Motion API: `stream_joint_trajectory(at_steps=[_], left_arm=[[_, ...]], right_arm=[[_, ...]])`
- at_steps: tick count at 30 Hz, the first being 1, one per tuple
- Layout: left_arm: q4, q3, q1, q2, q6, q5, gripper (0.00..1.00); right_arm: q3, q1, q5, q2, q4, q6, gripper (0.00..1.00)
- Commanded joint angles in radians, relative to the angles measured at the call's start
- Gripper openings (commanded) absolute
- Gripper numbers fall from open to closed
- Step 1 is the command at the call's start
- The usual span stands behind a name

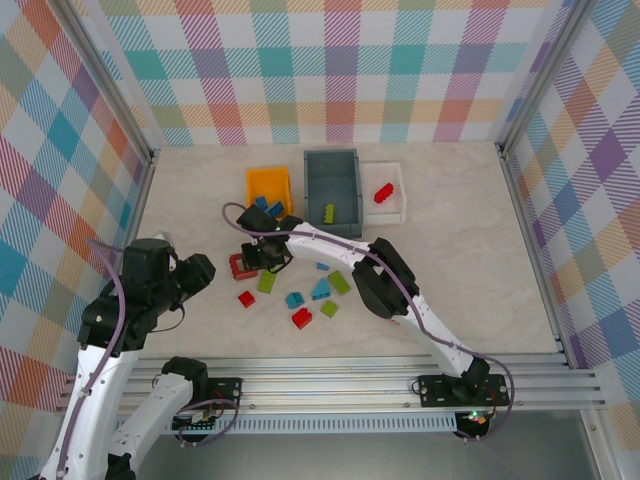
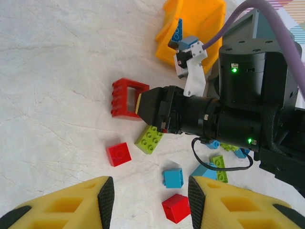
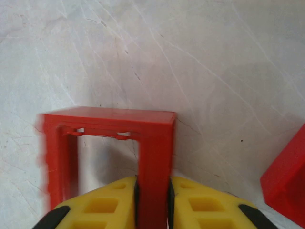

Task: Sort the legos into containers by color

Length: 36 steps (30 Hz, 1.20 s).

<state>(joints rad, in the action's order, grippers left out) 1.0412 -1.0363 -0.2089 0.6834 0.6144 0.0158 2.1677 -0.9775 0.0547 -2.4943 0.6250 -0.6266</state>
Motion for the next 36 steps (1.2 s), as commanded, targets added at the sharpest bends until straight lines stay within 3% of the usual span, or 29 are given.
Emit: stream_joint_trajectory(at_steps=[1,8,13,19,22,24,27,30,36], left_arm=[[-0.013,0.002,0.006,-0.002,0.002,-0.017,0.46],[-0.015,-0.04,0.006,0.018,-0.014,-0.04,0.47],[-0.087,-0.084,0.006,0.074,-0.018,-0.173,0.47],[-0.262,-0.151,-0.035,0.209,0.045,-0.366,0.45],[-0.299,-0.24,-0.189,0.347,0.047,-0.304,0.45],[-0.316,-0.314,-0.32,0.451,0.024,-0.205,0.45],[-0.369,-0.39,-0.437,0.589,0.022,-0.124,0.45],[-0.426,-0.436,-0.508,0.695,0.026,-0.06,0.44],[-0.493,-0.463,-0.567,0.808,0.042,-0.03,0.44]], right_arm=[[0.031,-0.007,0.002,0.002,0.015,-0.002,0.18],[-0.066,-0.025,-0.11,0.189,-0.009,0.024,0.12],[-0.246,0.008,-0.223,0.445,-0.018,0.043,0.11],[-0.52,0.22,-0.273,0.77,0.017,0.077,0.12],[-0.61,0.366,-0.254,0.862,0.023,0.116,0.12],[-0.617,0.454,-0.259,0.871,0.046,0.146,0.12],[-0.581,0.546,-0.279,0.822,0.08,0.182,0.12],[-0.515,0.593,-0.333,0.729,0.115,0.221,0.12],[-0.354,0.629,-0.384,0.512,0.154,0.276,0.11]])
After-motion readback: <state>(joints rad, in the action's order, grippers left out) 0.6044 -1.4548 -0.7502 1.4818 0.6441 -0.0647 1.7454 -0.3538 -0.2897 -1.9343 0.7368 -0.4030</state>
